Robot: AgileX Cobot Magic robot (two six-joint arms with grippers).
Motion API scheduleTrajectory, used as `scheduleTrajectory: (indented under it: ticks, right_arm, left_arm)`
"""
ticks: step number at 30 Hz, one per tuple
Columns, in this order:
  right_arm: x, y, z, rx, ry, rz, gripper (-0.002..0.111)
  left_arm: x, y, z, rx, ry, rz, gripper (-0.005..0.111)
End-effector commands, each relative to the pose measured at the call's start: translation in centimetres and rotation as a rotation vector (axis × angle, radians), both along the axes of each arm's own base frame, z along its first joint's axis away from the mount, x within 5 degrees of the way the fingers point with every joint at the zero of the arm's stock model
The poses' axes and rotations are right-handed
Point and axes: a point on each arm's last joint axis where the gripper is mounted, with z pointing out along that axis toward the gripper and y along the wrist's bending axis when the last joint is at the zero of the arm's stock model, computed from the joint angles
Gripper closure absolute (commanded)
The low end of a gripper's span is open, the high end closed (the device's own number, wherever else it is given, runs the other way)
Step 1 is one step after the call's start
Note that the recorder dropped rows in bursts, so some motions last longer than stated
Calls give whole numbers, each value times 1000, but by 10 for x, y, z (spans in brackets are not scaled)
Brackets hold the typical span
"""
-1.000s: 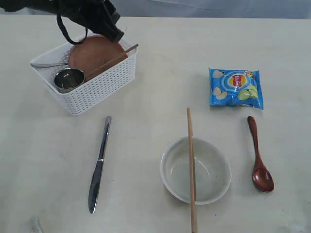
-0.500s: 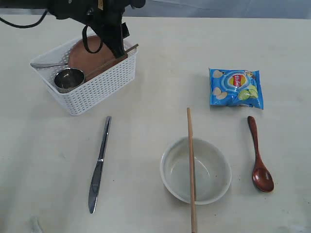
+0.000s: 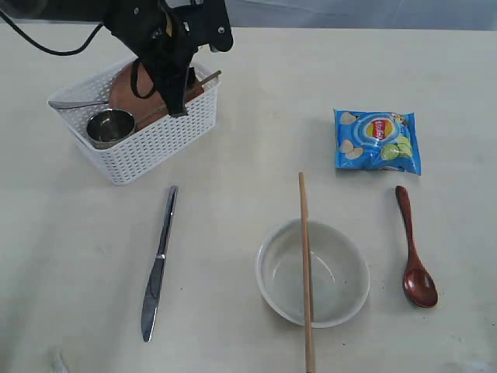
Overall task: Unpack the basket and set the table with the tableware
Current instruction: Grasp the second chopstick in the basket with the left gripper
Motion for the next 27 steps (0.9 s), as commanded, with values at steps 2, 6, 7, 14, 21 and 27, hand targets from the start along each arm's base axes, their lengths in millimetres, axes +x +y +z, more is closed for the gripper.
scheduleTrajectory:
  ticks: [2, 6, 7, 14, 21, 27]
  right_arm:
    - [0, -2, 0, -4, -14, -10, 109]
    - [0, -2, 0, -4, -14, -10, 109]
    - [0, -2, 0, -4, -14, -10, 109]
    - [0, -2, 0, -6, -15, -10, 109]
    - [0, -2, 1, -5, -18, -10, 109]
    - [0, -2, 1, -5, -18, -10, 109]
  left_arm:
    - [0, -3, 2, -20, -5, 7, 61]
    - [-1, -2, 4, -14, -2, 10, 61]
    - [-2, -1, 6, -14, -3, 11, 61]
    - [-6, 0, 11, -36, 29, 41, 61]
    - [-7, -2, 10, -72, 45, 55, 61]
    - [-3, -5, -1, -63, 52, 39, 61]
